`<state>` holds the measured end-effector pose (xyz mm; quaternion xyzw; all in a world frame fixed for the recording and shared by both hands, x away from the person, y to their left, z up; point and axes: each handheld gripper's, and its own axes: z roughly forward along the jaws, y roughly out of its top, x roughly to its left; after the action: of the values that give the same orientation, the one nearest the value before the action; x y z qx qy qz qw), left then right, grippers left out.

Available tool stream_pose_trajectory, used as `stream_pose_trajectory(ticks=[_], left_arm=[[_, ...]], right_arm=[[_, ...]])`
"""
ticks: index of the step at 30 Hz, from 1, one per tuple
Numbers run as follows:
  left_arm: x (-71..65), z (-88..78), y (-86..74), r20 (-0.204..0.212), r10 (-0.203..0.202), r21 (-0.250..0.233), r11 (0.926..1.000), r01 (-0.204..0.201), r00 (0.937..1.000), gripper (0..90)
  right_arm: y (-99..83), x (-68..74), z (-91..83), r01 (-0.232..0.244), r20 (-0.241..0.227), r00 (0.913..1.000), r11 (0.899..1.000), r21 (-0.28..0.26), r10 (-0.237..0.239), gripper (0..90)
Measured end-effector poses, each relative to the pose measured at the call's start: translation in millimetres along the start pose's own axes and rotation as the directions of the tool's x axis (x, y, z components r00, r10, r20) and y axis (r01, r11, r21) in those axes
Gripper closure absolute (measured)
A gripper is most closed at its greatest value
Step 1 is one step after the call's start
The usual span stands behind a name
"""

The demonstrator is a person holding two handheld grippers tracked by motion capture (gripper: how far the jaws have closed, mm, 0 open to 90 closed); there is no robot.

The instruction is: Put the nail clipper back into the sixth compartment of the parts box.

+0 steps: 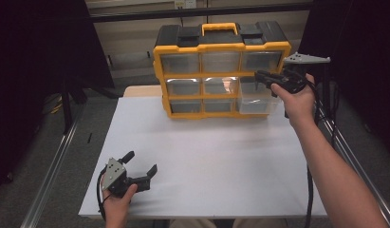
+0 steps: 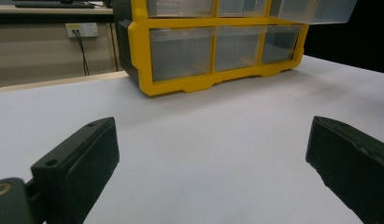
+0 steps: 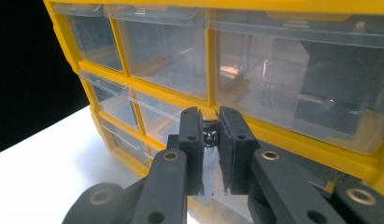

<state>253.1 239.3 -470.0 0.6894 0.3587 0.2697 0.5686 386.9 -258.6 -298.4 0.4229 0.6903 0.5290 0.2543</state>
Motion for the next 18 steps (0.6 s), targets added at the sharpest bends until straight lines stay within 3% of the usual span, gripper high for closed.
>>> stream_pose_trajectory(ticks=[18], left_arm=[[-0.5,0.0,0.2,0.001,-0.002,-0.001,1.0,0.002,1.0,2.9]], right_arm=[[-12.3,-4.9,1.7,-0.016,0.011,0.9998,1.0,0.01,0.016,80.7]])
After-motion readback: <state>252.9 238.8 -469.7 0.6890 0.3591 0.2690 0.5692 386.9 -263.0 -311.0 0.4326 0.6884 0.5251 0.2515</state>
